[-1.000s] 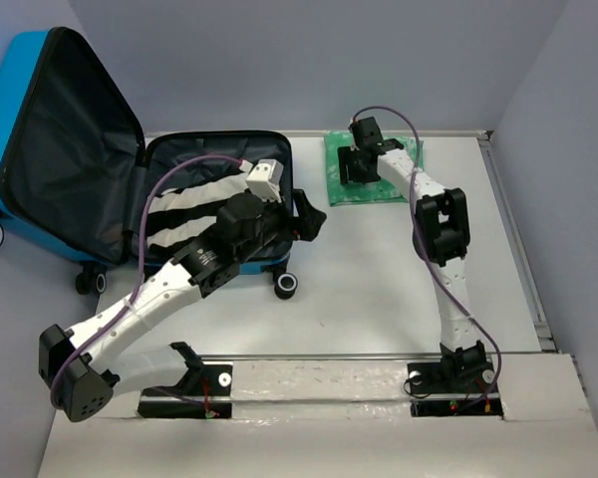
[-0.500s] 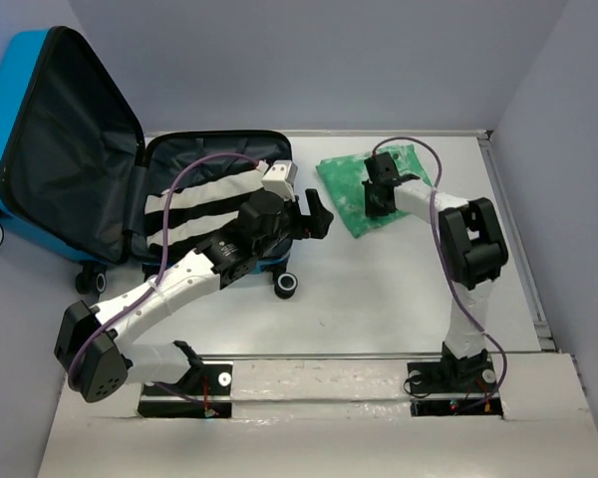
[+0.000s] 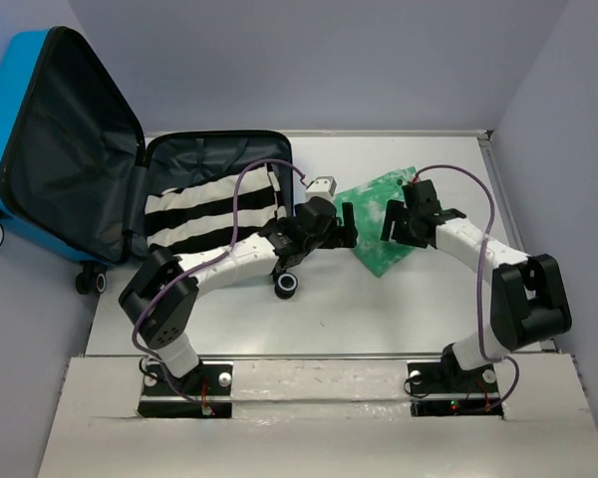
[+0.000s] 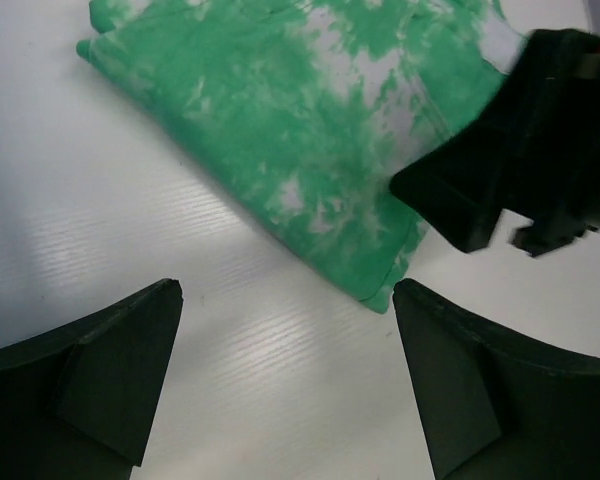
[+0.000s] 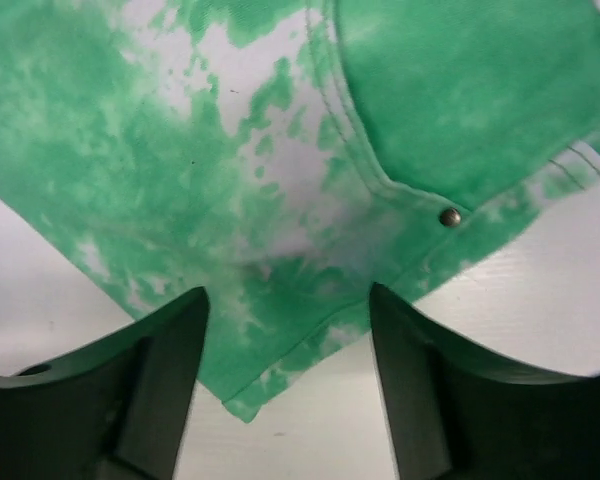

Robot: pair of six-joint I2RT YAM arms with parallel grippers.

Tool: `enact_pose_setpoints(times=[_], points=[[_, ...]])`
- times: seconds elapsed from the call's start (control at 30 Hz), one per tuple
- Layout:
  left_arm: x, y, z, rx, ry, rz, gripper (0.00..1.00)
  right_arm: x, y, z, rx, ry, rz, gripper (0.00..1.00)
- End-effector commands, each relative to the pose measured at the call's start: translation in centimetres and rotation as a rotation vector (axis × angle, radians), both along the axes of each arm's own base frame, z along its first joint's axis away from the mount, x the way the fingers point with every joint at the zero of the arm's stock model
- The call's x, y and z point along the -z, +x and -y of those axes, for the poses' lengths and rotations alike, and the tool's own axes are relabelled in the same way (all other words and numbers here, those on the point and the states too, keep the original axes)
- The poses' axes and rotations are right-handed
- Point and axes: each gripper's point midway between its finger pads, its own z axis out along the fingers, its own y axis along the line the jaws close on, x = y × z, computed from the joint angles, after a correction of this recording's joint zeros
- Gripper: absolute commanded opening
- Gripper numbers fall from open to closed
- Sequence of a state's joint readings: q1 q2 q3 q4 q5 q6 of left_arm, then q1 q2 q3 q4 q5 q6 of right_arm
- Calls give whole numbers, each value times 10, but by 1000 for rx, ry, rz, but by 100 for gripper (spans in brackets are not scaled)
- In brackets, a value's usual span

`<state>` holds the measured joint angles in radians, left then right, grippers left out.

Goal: Pack the luggage

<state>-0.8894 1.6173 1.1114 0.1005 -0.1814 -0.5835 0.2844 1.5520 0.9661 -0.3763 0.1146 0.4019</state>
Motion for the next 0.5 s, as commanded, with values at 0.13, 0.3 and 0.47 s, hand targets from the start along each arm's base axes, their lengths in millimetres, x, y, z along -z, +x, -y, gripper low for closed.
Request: enact_pose_setpoints(times=[0.13, 0.3, 0.47], points=[[2, 53, 23, -257, -124, 9, 98, -68, 3, 32, 114, 133, 218, 94], [47, 75, 38, -309, -54, -44, 99, -86, 4, 47, 169, 217, 284, 95], [79, 95, 34, -368, -41, -91, 99, -96, 4, 65, 238, 240, 339, 98]])
